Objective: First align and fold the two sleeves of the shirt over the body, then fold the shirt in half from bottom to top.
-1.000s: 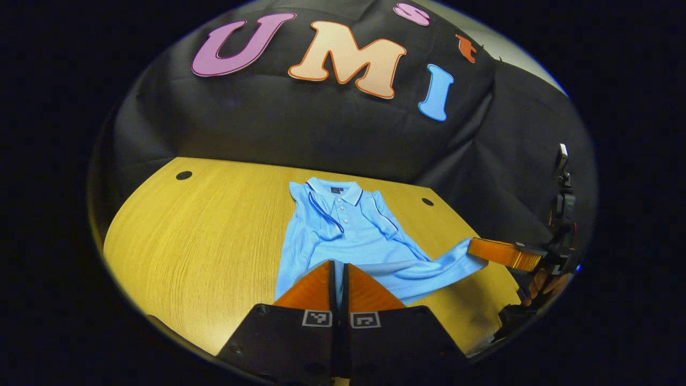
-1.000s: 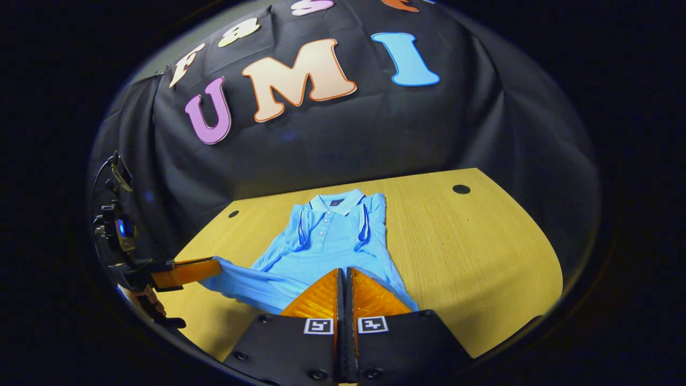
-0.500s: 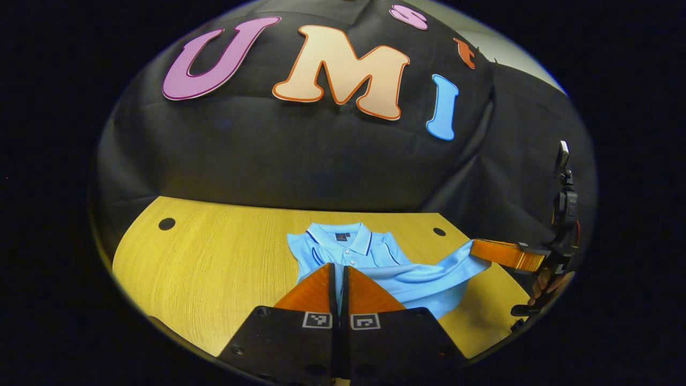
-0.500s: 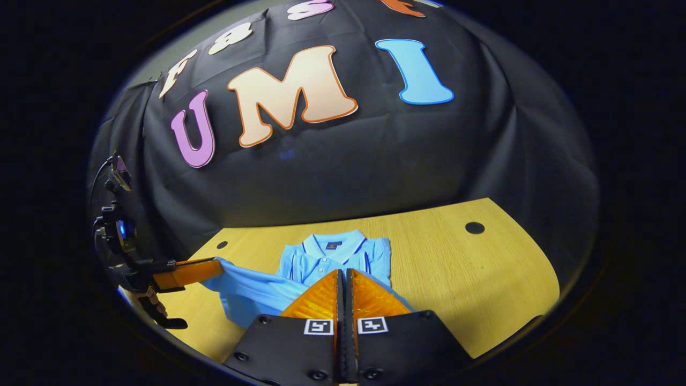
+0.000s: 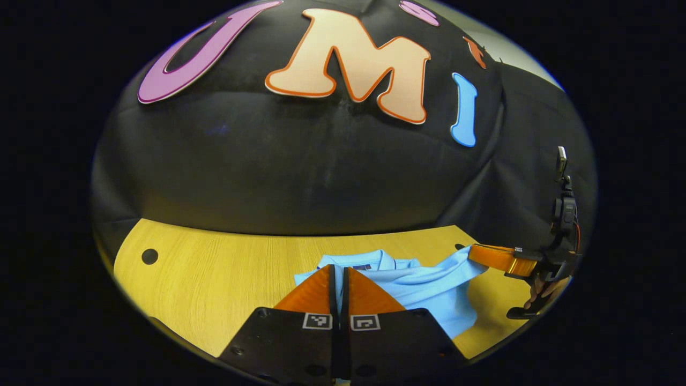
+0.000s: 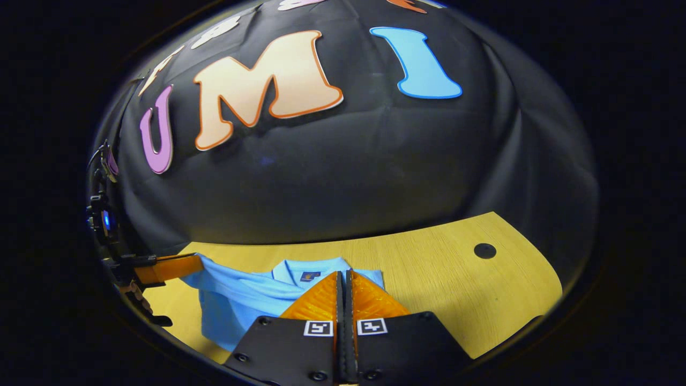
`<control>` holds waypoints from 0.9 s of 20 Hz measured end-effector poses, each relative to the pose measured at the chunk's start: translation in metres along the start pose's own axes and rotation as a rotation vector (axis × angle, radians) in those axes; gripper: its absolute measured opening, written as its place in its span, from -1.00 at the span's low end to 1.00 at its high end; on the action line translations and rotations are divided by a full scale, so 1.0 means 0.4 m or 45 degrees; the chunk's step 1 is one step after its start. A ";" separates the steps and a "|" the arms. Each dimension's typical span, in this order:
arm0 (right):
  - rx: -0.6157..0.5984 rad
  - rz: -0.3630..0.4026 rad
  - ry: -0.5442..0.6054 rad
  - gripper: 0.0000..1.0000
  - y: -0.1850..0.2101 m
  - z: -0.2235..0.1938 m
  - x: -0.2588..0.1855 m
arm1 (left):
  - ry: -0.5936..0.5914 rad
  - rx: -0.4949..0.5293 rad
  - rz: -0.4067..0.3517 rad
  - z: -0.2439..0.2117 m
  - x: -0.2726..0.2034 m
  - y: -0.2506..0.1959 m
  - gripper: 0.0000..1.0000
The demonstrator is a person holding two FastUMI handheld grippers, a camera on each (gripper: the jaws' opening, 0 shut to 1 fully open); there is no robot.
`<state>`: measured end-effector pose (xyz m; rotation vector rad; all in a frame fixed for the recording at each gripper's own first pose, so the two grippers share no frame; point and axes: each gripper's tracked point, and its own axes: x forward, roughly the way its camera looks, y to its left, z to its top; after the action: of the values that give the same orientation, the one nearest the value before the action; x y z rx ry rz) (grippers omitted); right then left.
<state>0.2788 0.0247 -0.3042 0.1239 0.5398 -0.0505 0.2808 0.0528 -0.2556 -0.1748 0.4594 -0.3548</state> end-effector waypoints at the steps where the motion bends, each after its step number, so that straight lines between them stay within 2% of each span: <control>1: -0.009 -0.029 0.005 -0.96 -0.005 -0.011 0.024 | 0.019 -0.003 0.009 -0.017 0.021 0.012 -1.00; 5: -0.027 -0.086 0.039 -1.00 0.000 -0.065 0.093 | 0.080 0.015 0.062 -0.090 0.097 0.047 -1.00; 9: -0.013 -0.069 0.081 -0.95 0.015 -0.111 0.096 | 0.138 0.068 0.166 -0.133 0.123 0.088 -1.00; 10: -0.034 -0.069 0.077 -0.54 0.017 -0.109 0.089 | 0.125 0.069 0.192 -0.124 0.116 0.097 -0.96; 12: -0.101 -0.082 0.026 0.23 0.020 -0.076 0.057 | 0.070 0.045 0.212 -0.084 0.083 0.097 -0.24; 14: -0.127 -0.054 -0.049 1.00 0.045 -0.036 -0.001 | 0.000 0.051 0.260 -0.054 0.045 0.103 0.52; 15: -0.133 -0.038 -0.093 0.99 0.057 -0.015 -0.038 | -0.037 0.049 0.265 -0.032 0.005 0.088 0.90; 18: -0.190 -0.016 -0.199 0.97 0.064 0.024 -0.161 | -0.117 0.064 0.290 0.017 -0.124 0.042 0.92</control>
<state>0.2306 0.0497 -0.2600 -0.0288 0.3869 -0.0315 0.2473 0.0873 -0.2338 -0.0879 0.3744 -0.1342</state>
